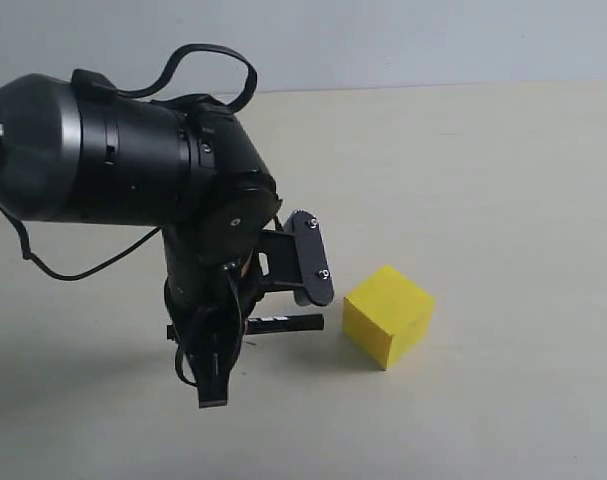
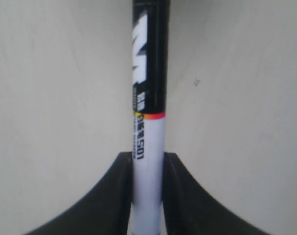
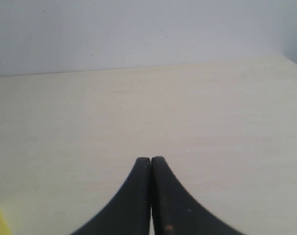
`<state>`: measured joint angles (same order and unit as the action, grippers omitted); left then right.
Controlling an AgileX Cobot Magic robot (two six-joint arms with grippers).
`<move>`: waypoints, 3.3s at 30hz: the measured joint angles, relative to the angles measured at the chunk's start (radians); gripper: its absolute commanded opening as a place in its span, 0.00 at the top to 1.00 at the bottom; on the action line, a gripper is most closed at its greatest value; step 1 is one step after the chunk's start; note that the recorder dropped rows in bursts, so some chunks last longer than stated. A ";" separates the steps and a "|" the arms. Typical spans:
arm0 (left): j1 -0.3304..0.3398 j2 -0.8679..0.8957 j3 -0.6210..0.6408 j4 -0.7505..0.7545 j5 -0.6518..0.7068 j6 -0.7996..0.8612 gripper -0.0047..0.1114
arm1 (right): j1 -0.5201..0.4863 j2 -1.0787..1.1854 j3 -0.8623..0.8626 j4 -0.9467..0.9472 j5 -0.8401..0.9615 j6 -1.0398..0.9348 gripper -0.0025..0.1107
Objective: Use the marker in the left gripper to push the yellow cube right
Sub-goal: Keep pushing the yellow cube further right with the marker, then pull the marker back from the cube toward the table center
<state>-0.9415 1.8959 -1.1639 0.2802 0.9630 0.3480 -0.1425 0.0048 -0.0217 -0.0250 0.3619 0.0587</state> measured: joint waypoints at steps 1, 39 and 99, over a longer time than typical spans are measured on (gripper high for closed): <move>0.000 0.005 0.000 0.000 -0.023 0.000 0.96 | 0.000 0.000 0.000 0.000 0.000 0.000 0.98; -0.072 0.111 -0.177 0.000 -0.047 -0.053 0.96 | 0.000 0.000 0.000 0.000 0.000 0.000 0.98; -0.147 0.355 -0.472 0.029 0.046 -0.103 0.96 | 0.000 0.000 0.000 0.000 0.000 0.000 0.98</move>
<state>-1.0881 2.2505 -1.6359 0.3090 1.0093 0.2450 -0.1425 0.0048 -0.0217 -0.0250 0.3619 0.0587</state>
